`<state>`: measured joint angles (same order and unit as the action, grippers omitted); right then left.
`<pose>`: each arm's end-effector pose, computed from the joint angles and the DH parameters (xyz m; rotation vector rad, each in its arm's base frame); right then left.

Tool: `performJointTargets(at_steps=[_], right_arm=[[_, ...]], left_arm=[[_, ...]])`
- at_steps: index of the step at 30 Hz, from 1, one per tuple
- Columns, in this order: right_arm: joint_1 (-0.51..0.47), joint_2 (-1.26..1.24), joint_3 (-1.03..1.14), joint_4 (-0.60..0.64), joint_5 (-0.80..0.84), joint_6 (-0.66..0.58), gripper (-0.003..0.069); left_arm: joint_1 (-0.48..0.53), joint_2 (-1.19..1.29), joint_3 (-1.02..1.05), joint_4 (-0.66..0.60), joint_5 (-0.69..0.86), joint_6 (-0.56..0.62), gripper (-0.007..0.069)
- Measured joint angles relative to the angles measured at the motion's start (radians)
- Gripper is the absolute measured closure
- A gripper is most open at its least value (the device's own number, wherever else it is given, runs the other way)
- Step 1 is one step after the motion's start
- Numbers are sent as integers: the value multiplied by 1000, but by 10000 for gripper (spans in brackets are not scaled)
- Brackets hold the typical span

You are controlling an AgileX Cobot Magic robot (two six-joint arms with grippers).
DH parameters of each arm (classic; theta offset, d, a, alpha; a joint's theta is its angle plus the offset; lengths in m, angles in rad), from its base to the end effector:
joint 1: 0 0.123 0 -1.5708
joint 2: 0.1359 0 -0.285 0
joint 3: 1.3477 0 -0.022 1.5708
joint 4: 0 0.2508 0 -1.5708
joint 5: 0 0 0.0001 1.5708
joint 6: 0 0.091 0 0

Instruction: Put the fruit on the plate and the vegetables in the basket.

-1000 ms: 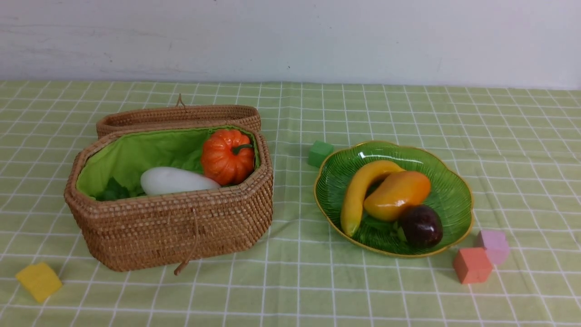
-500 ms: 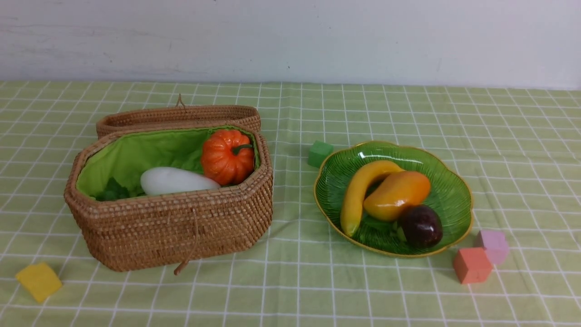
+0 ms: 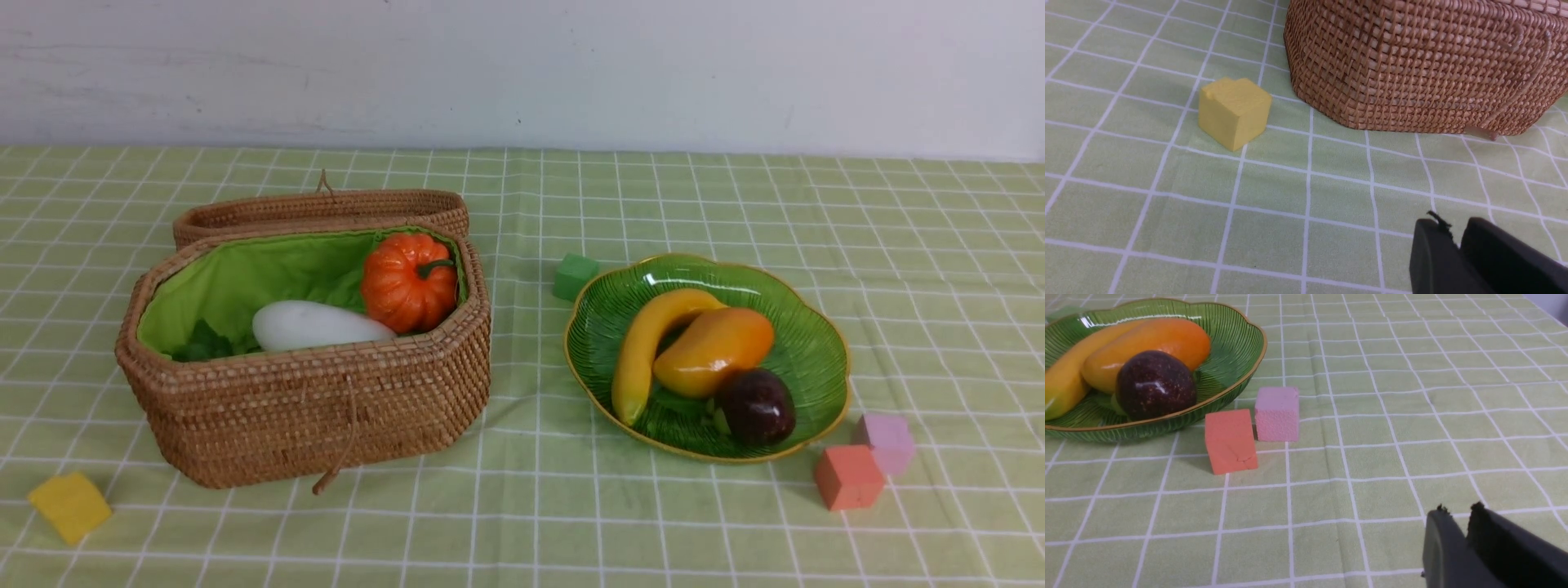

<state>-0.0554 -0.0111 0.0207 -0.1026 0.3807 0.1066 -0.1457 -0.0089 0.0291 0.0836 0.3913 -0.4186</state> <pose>0.0521 -0.0064 0.1728 0.0887 1.8703 -0.0660 0.0521 -0.0047 0.1689 -0.2077 1.8936 -0.3011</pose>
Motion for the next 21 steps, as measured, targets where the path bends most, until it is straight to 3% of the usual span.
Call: performJointTargets(at_steps=[21], right_arm=[[0, 0, 0, 0, 0, 0, 533]], left_arm=[[0, 0, 0, 0, 0, 0, 512]])
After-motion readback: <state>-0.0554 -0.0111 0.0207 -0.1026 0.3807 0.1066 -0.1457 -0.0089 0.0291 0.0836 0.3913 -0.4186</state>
